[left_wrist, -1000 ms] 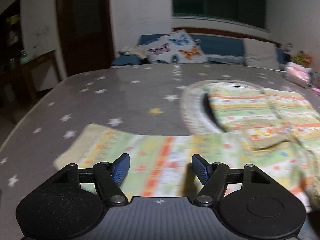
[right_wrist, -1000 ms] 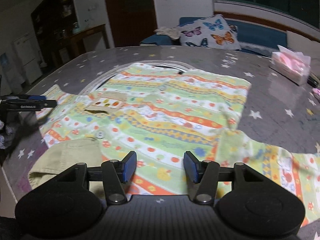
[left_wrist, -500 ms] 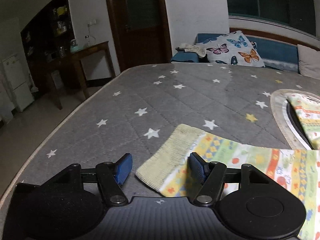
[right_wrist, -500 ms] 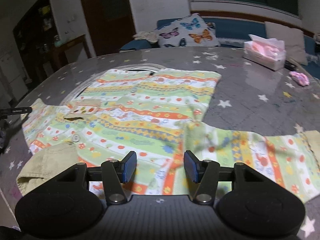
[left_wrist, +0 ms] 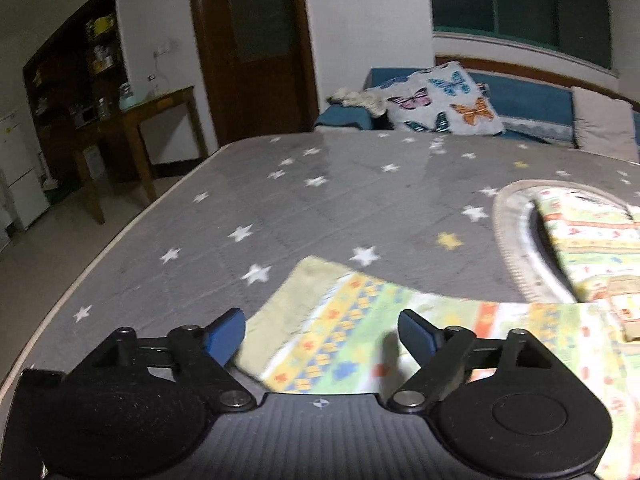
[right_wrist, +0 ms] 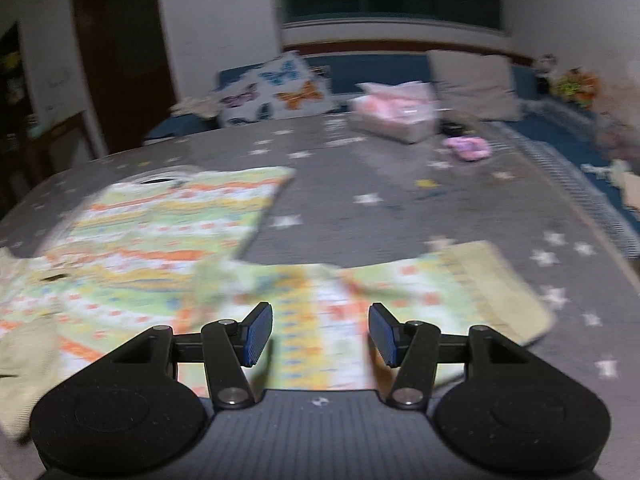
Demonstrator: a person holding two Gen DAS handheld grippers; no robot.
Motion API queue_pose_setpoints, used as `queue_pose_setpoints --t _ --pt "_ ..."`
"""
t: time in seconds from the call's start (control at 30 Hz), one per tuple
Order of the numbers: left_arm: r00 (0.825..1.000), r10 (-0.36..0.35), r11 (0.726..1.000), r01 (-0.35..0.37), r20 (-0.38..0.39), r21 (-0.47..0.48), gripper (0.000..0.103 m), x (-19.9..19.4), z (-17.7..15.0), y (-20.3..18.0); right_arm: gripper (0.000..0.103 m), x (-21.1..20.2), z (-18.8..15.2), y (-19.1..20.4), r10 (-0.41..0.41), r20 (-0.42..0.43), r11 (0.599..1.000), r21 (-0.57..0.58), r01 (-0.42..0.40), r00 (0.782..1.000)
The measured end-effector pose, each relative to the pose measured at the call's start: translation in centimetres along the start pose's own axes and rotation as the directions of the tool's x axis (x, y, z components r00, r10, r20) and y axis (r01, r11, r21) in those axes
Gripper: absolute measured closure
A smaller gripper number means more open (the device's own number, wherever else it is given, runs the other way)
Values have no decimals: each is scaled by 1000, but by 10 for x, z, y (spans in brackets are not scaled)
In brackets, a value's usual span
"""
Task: Fold clothes
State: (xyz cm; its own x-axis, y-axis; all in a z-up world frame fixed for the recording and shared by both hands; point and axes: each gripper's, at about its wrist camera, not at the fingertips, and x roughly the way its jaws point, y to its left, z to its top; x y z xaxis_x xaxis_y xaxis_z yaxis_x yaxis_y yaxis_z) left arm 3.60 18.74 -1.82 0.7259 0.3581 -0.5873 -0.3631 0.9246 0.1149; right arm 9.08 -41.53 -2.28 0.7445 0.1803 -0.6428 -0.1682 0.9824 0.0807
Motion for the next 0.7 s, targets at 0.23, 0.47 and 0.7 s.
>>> queue_pose_setpoints --t 0.23,0.47,0.7 --pt "995 -97 994 95 27 58 2 -13 10 -36 49 2 2 -51 -183 21 982 58 181 983" --pt "982 -186 976 180 37 121 0 -23 17 -76 51 10 0 -77 -253 1 963 102 251 968" --pt "965 -259 952 250 33 176 0 -28 21 -114 73 11 -7 -82 -234 -13 962 142 233 972"
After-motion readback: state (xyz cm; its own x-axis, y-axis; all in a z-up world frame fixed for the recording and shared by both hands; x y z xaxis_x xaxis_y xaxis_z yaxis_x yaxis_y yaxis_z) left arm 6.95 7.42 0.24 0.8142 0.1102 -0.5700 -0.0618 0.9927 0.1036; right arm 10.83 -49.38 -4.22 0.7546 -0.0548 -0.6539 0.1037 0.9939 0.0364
